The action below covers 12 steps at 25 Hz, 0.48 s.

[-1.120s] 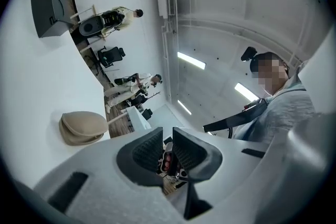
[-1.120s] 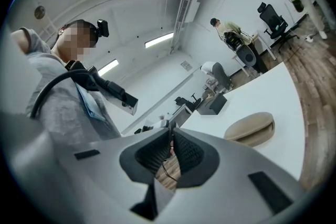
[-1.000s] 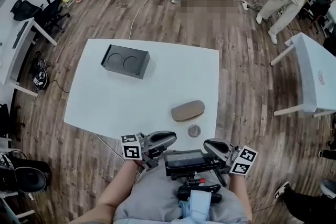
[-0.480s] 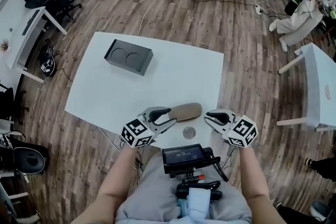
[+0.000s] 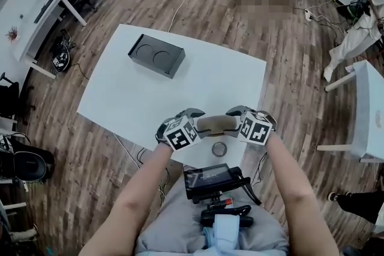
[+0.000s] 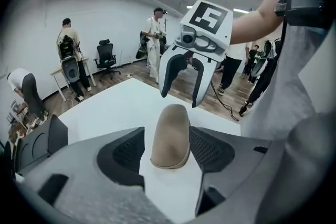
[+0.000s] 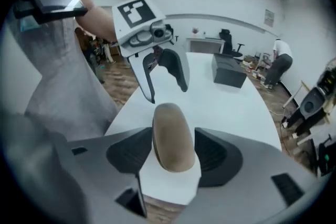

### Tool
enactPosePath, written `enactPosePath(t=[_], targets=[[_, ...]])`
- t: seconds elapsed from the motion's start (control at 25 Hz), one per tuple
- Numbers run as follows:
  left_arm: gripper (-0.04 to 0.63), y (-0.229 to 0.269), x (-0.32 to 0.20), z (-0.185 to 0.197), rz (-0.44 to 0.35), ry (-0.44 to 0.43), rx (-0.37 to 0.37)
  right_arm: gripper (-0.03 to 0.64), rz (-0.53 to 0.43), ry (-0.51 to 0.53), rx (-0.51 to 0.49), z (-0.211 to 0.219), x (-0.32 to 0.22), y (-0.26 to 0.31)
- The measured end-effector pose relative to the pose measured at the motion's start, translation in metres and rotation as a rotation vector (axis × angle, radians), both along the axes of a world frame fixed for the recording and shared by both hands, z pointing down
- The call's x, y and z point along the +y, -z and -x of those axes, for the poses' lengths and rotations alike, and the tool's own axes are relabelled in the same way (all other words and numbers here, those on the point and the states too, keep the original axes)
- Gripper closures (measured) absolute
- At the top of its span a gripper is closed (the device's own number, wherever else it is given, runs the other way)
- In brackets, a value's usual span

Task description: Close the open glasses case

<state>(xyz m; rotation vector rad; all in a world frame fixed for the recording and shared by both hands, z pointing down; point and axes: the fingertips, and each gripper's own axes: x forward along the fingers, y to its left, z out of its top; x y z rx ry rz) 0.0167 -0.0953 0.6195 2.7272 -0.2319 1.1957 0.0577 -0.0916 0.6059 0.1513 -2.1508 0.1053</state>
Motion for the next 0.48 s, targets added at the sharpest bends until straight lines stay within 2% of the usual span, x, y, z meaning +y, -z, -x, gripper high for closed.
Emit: enactPosePath(t=[0.08,0.16,0.32,0.48], targets=[[0.341,-0.008,-0.001,-0.004,0.015,-0.019,-0.036,0.383,0.001,0.060,0.074,-0.001,0.000,-0.013],[0.334,-0.017,0.000,-0.006,0.028,-0.036,-0.067,0.369,0.014,0.078,0.109,-0.002,-0.001,-0.023],[0.325,-0.034,0.003,-0.009,0.050,-0.053,-0.108,0.354,0.037,0.091,0.142,0.000,-0.003,-0.036],[0.324,-0.028,0.000,-0.011,0.043,-0.029,-0.091,0.354,0.022,0.087,0.127,0.001,-0.006,-0.029]])
